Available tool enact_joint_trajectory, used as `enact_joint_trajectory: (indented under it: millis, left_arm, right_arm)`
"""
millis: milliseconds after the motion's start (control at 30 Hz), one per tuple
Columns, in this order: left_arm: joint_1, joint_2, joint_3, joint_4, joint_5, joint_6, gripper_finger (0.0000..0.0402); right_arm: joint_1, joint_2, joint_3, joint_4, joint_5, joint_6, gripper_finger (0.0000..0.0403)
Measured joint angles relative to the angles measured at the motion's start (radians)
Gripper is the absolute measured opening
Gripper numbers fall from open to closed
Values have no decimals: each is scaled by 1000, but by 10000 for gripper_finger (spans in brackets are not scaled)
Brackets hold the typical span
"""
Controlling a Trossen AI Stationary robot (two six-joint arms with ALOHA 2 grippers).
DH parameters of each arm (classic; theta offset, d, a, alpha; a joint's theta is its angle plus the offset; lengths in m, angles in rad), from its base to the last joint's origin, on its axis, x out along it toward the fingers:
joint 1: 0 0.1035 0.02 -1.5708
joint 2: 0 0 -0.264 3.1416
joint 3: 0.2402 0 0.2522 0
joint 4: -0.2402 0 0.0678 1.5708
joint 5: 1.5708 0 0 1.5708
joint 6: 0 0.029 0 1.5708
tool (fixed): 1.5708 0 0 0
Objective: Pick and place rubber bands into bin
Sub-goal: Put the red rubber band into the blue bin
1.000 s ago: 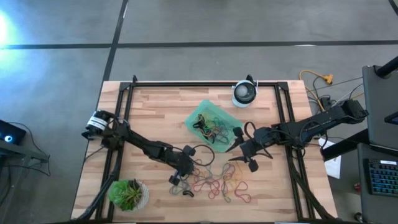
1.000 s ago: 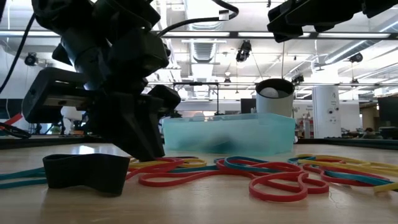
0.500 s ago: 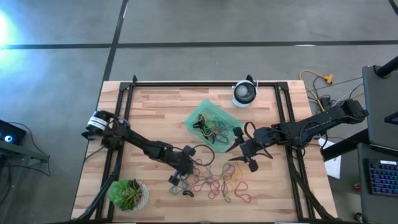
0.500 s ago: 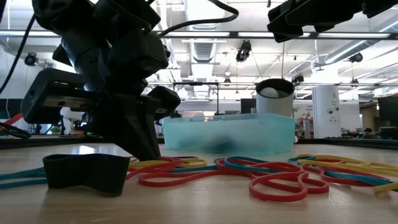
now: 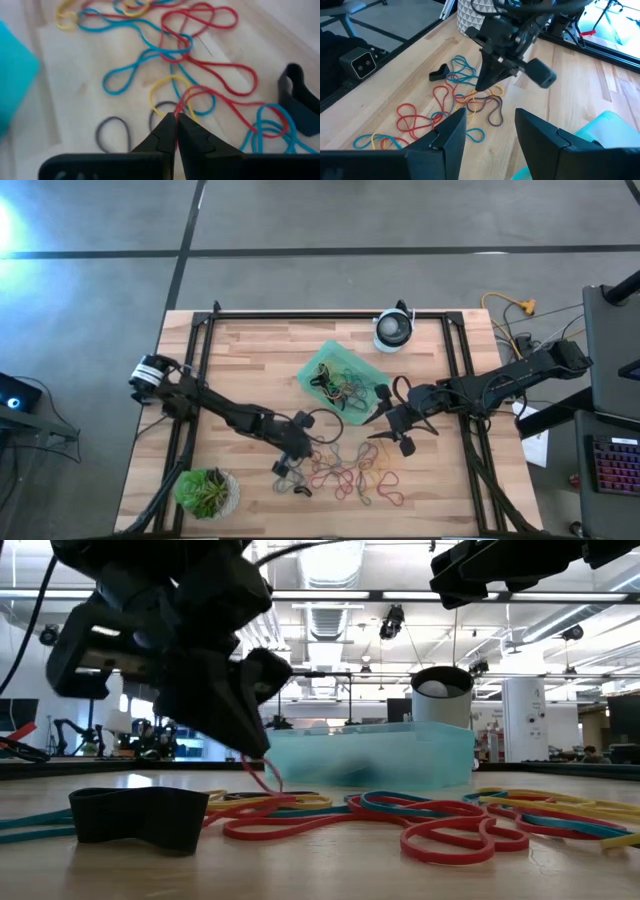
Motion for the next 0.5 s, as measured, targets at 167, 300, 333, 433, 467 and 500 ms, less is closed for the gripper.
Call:
enact_joint_trajectory:
  millis: [167,300,333,433,467,500]
  left_arm:
    - [-11,-30,1,-1,-108,1,0]
    - [-24,-52,1,3,-201,2,0]
    - [-27,-56,1,3,-217,2,0]
    - [-37,-63,1,0,-218,2,0]
    - [-39,-63,1,-3,-201,2,0]
    - [-41,-63,1,-10,-173,2,0]
  right_arm:
    - [0,0,0,-3,0,0,164]
    - [0,0,0,-5,0,0,164]
    - [0,0,0,-5,0,0,164]
    - [0,0,0,-5,0,0,164]
    - [0,0,0,-5,0,0,164]
    - [0,0,0,-5,0,0,164]
